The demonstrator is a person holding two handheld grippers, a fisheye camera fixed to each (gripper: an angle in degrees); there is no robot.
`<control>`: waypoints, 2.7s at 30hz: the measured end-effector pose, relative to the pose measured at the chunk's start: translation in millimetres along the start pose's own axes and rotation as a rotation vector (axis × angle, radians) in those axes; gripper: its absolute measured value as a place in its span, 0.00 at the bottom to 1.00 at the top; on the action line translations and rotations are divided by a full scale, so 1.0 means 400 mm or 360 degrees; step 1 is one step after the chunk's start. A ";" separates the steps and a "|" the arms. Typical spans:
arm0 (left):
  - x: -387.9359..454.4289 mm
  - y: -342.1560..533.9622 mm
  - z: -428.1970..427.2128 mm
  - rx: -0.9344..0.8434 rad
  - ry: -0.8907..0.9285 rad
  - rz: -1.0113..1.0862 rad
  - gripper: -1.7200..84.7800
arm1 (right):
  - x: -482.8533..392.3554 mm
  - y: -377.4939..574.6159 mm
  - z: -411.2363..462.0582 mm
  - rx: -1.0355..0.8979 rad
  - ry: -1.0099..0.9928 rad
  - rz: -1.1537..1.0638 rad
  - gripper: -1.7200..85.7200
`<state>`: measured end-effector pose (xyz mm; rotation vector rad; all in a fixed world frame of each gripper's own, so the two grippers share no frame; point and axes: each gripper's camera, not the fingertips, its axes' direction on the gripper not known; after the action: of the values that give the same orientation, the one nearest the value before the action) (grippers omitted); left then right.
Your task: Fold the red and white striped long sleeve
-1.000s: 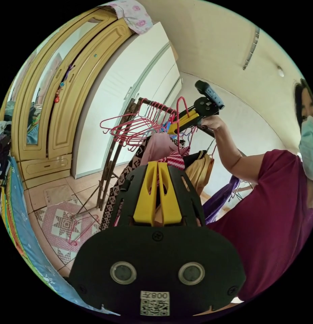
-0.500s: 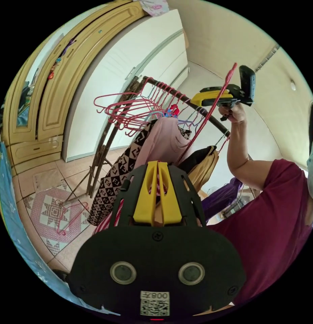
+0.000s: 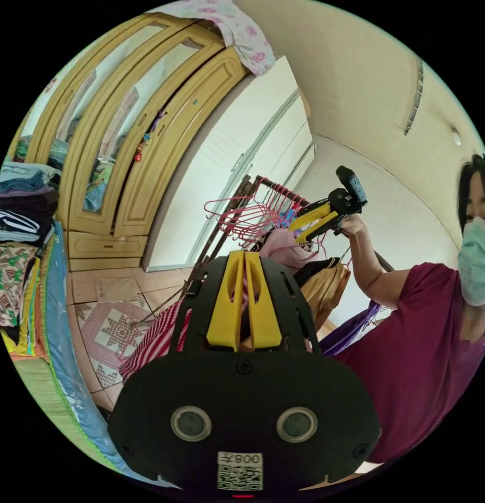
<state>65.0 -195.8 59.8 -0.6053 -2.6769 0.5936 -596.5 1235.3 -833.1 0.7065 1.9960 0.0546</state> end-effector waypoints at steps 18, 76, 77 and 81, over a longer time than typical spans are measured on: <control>0.194 0.558 -0.872 0.0581 -0.0686 0.0129 0.02 | -0.403 -0.739 0.393 0.0154 -0.0708 -0.1105 0.09; 0.656 1.775 -1.564 0.1131 -0.1556 -0.0449 0.02 | -0.501 -0.472 0.915 0.1410 -0.1346 -0.0912 0.03; 0.676 1.781 -1.563 0.1139 -0.1567 -0.0435 0.02 | -0.495 -0.447 0.872 0.1474 -0.1317 -0.0917 0.03; 0.824 1.809 -1.555 0.1179 -0.1652 -0.0312 0.02 | -0.480 -0.371 0.756 0.1667 -0.1236 -0.0924 0.03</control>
<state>271.8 753.9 332.3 0.2749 -2.8854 2.1432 -349.5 941.1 -885.7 0.5833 1.2773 -1.4606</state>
